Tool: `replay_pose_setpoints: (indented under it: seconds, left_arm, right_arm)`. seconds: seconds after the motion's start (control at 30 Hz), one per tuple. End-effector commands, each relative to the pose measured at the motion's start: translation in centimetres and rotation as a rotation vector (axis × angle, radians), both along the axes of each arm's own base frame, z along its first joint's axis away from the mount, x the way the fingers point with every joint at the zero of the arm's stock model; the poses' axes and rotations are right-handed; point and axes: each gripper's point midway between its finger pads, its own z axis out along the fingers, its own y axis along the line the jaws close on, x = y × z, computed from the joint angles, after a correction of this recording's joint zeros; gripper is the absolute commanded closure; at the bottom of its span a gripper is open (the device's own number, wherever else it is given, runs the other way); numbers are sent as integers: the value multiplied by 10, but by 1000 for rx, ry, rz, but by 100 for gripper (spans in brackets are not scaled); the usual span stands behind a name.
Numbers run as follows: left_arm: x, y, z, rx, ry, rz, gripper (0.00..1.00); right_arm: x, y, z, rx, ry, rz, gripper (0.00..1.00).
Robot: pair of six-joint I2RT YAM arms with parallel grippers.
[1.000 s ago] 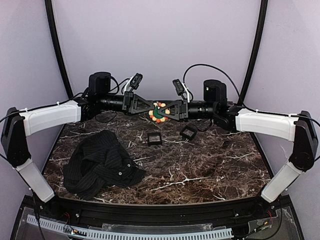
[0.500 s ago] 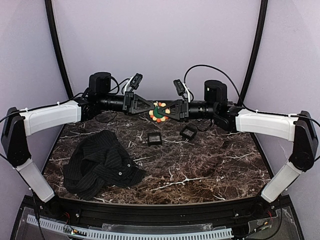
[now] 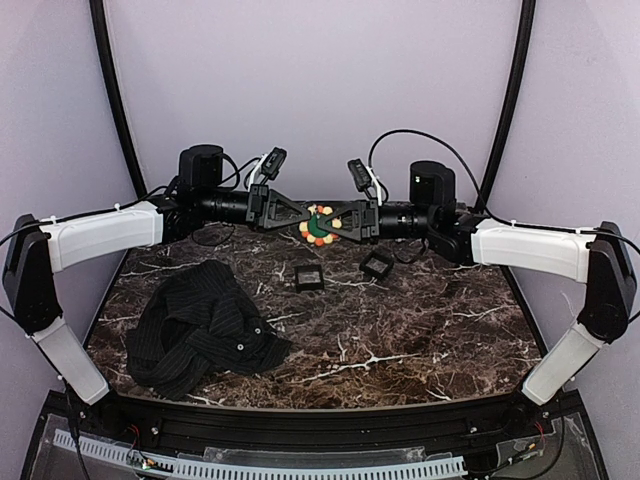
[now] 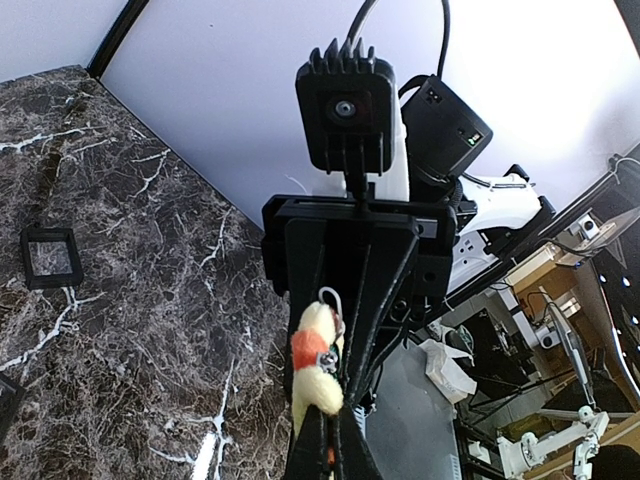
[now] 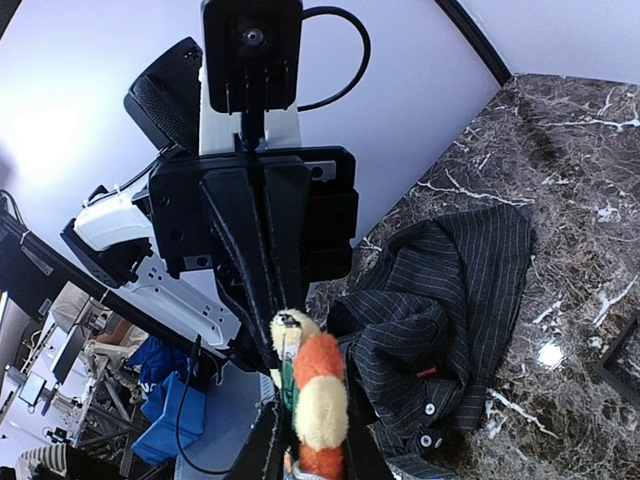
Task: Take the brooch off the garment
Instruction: Close the brooch securely.
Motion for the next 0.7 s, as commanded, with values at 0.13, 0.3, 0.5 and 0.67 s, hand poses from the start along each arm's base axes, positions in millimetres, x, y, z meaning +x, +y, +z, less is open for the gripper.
replay_pose_setpoints:
  seconds: [0.13, 0.3, 0.5, 0.67]
  left_arm:
    - [-36, 0, 31, -70, -65, -157, 99]
    - [-36, -1, 30, -69, -64, -159, 99]
    - [-37, 0, 31, -71, -70, -164, 99]
    - [-38, -1, 31, -71, -70, -168, 99]
  right_arm:
    - [43, -20, -47, -125, 91, -157, 84]
    - [46, -18, -52, -138, 109, -158, 84]
    - [48, -15, -56, -146, 121, -146, 84]
    - [50, -13, -55, -149, 113, -143, 84]
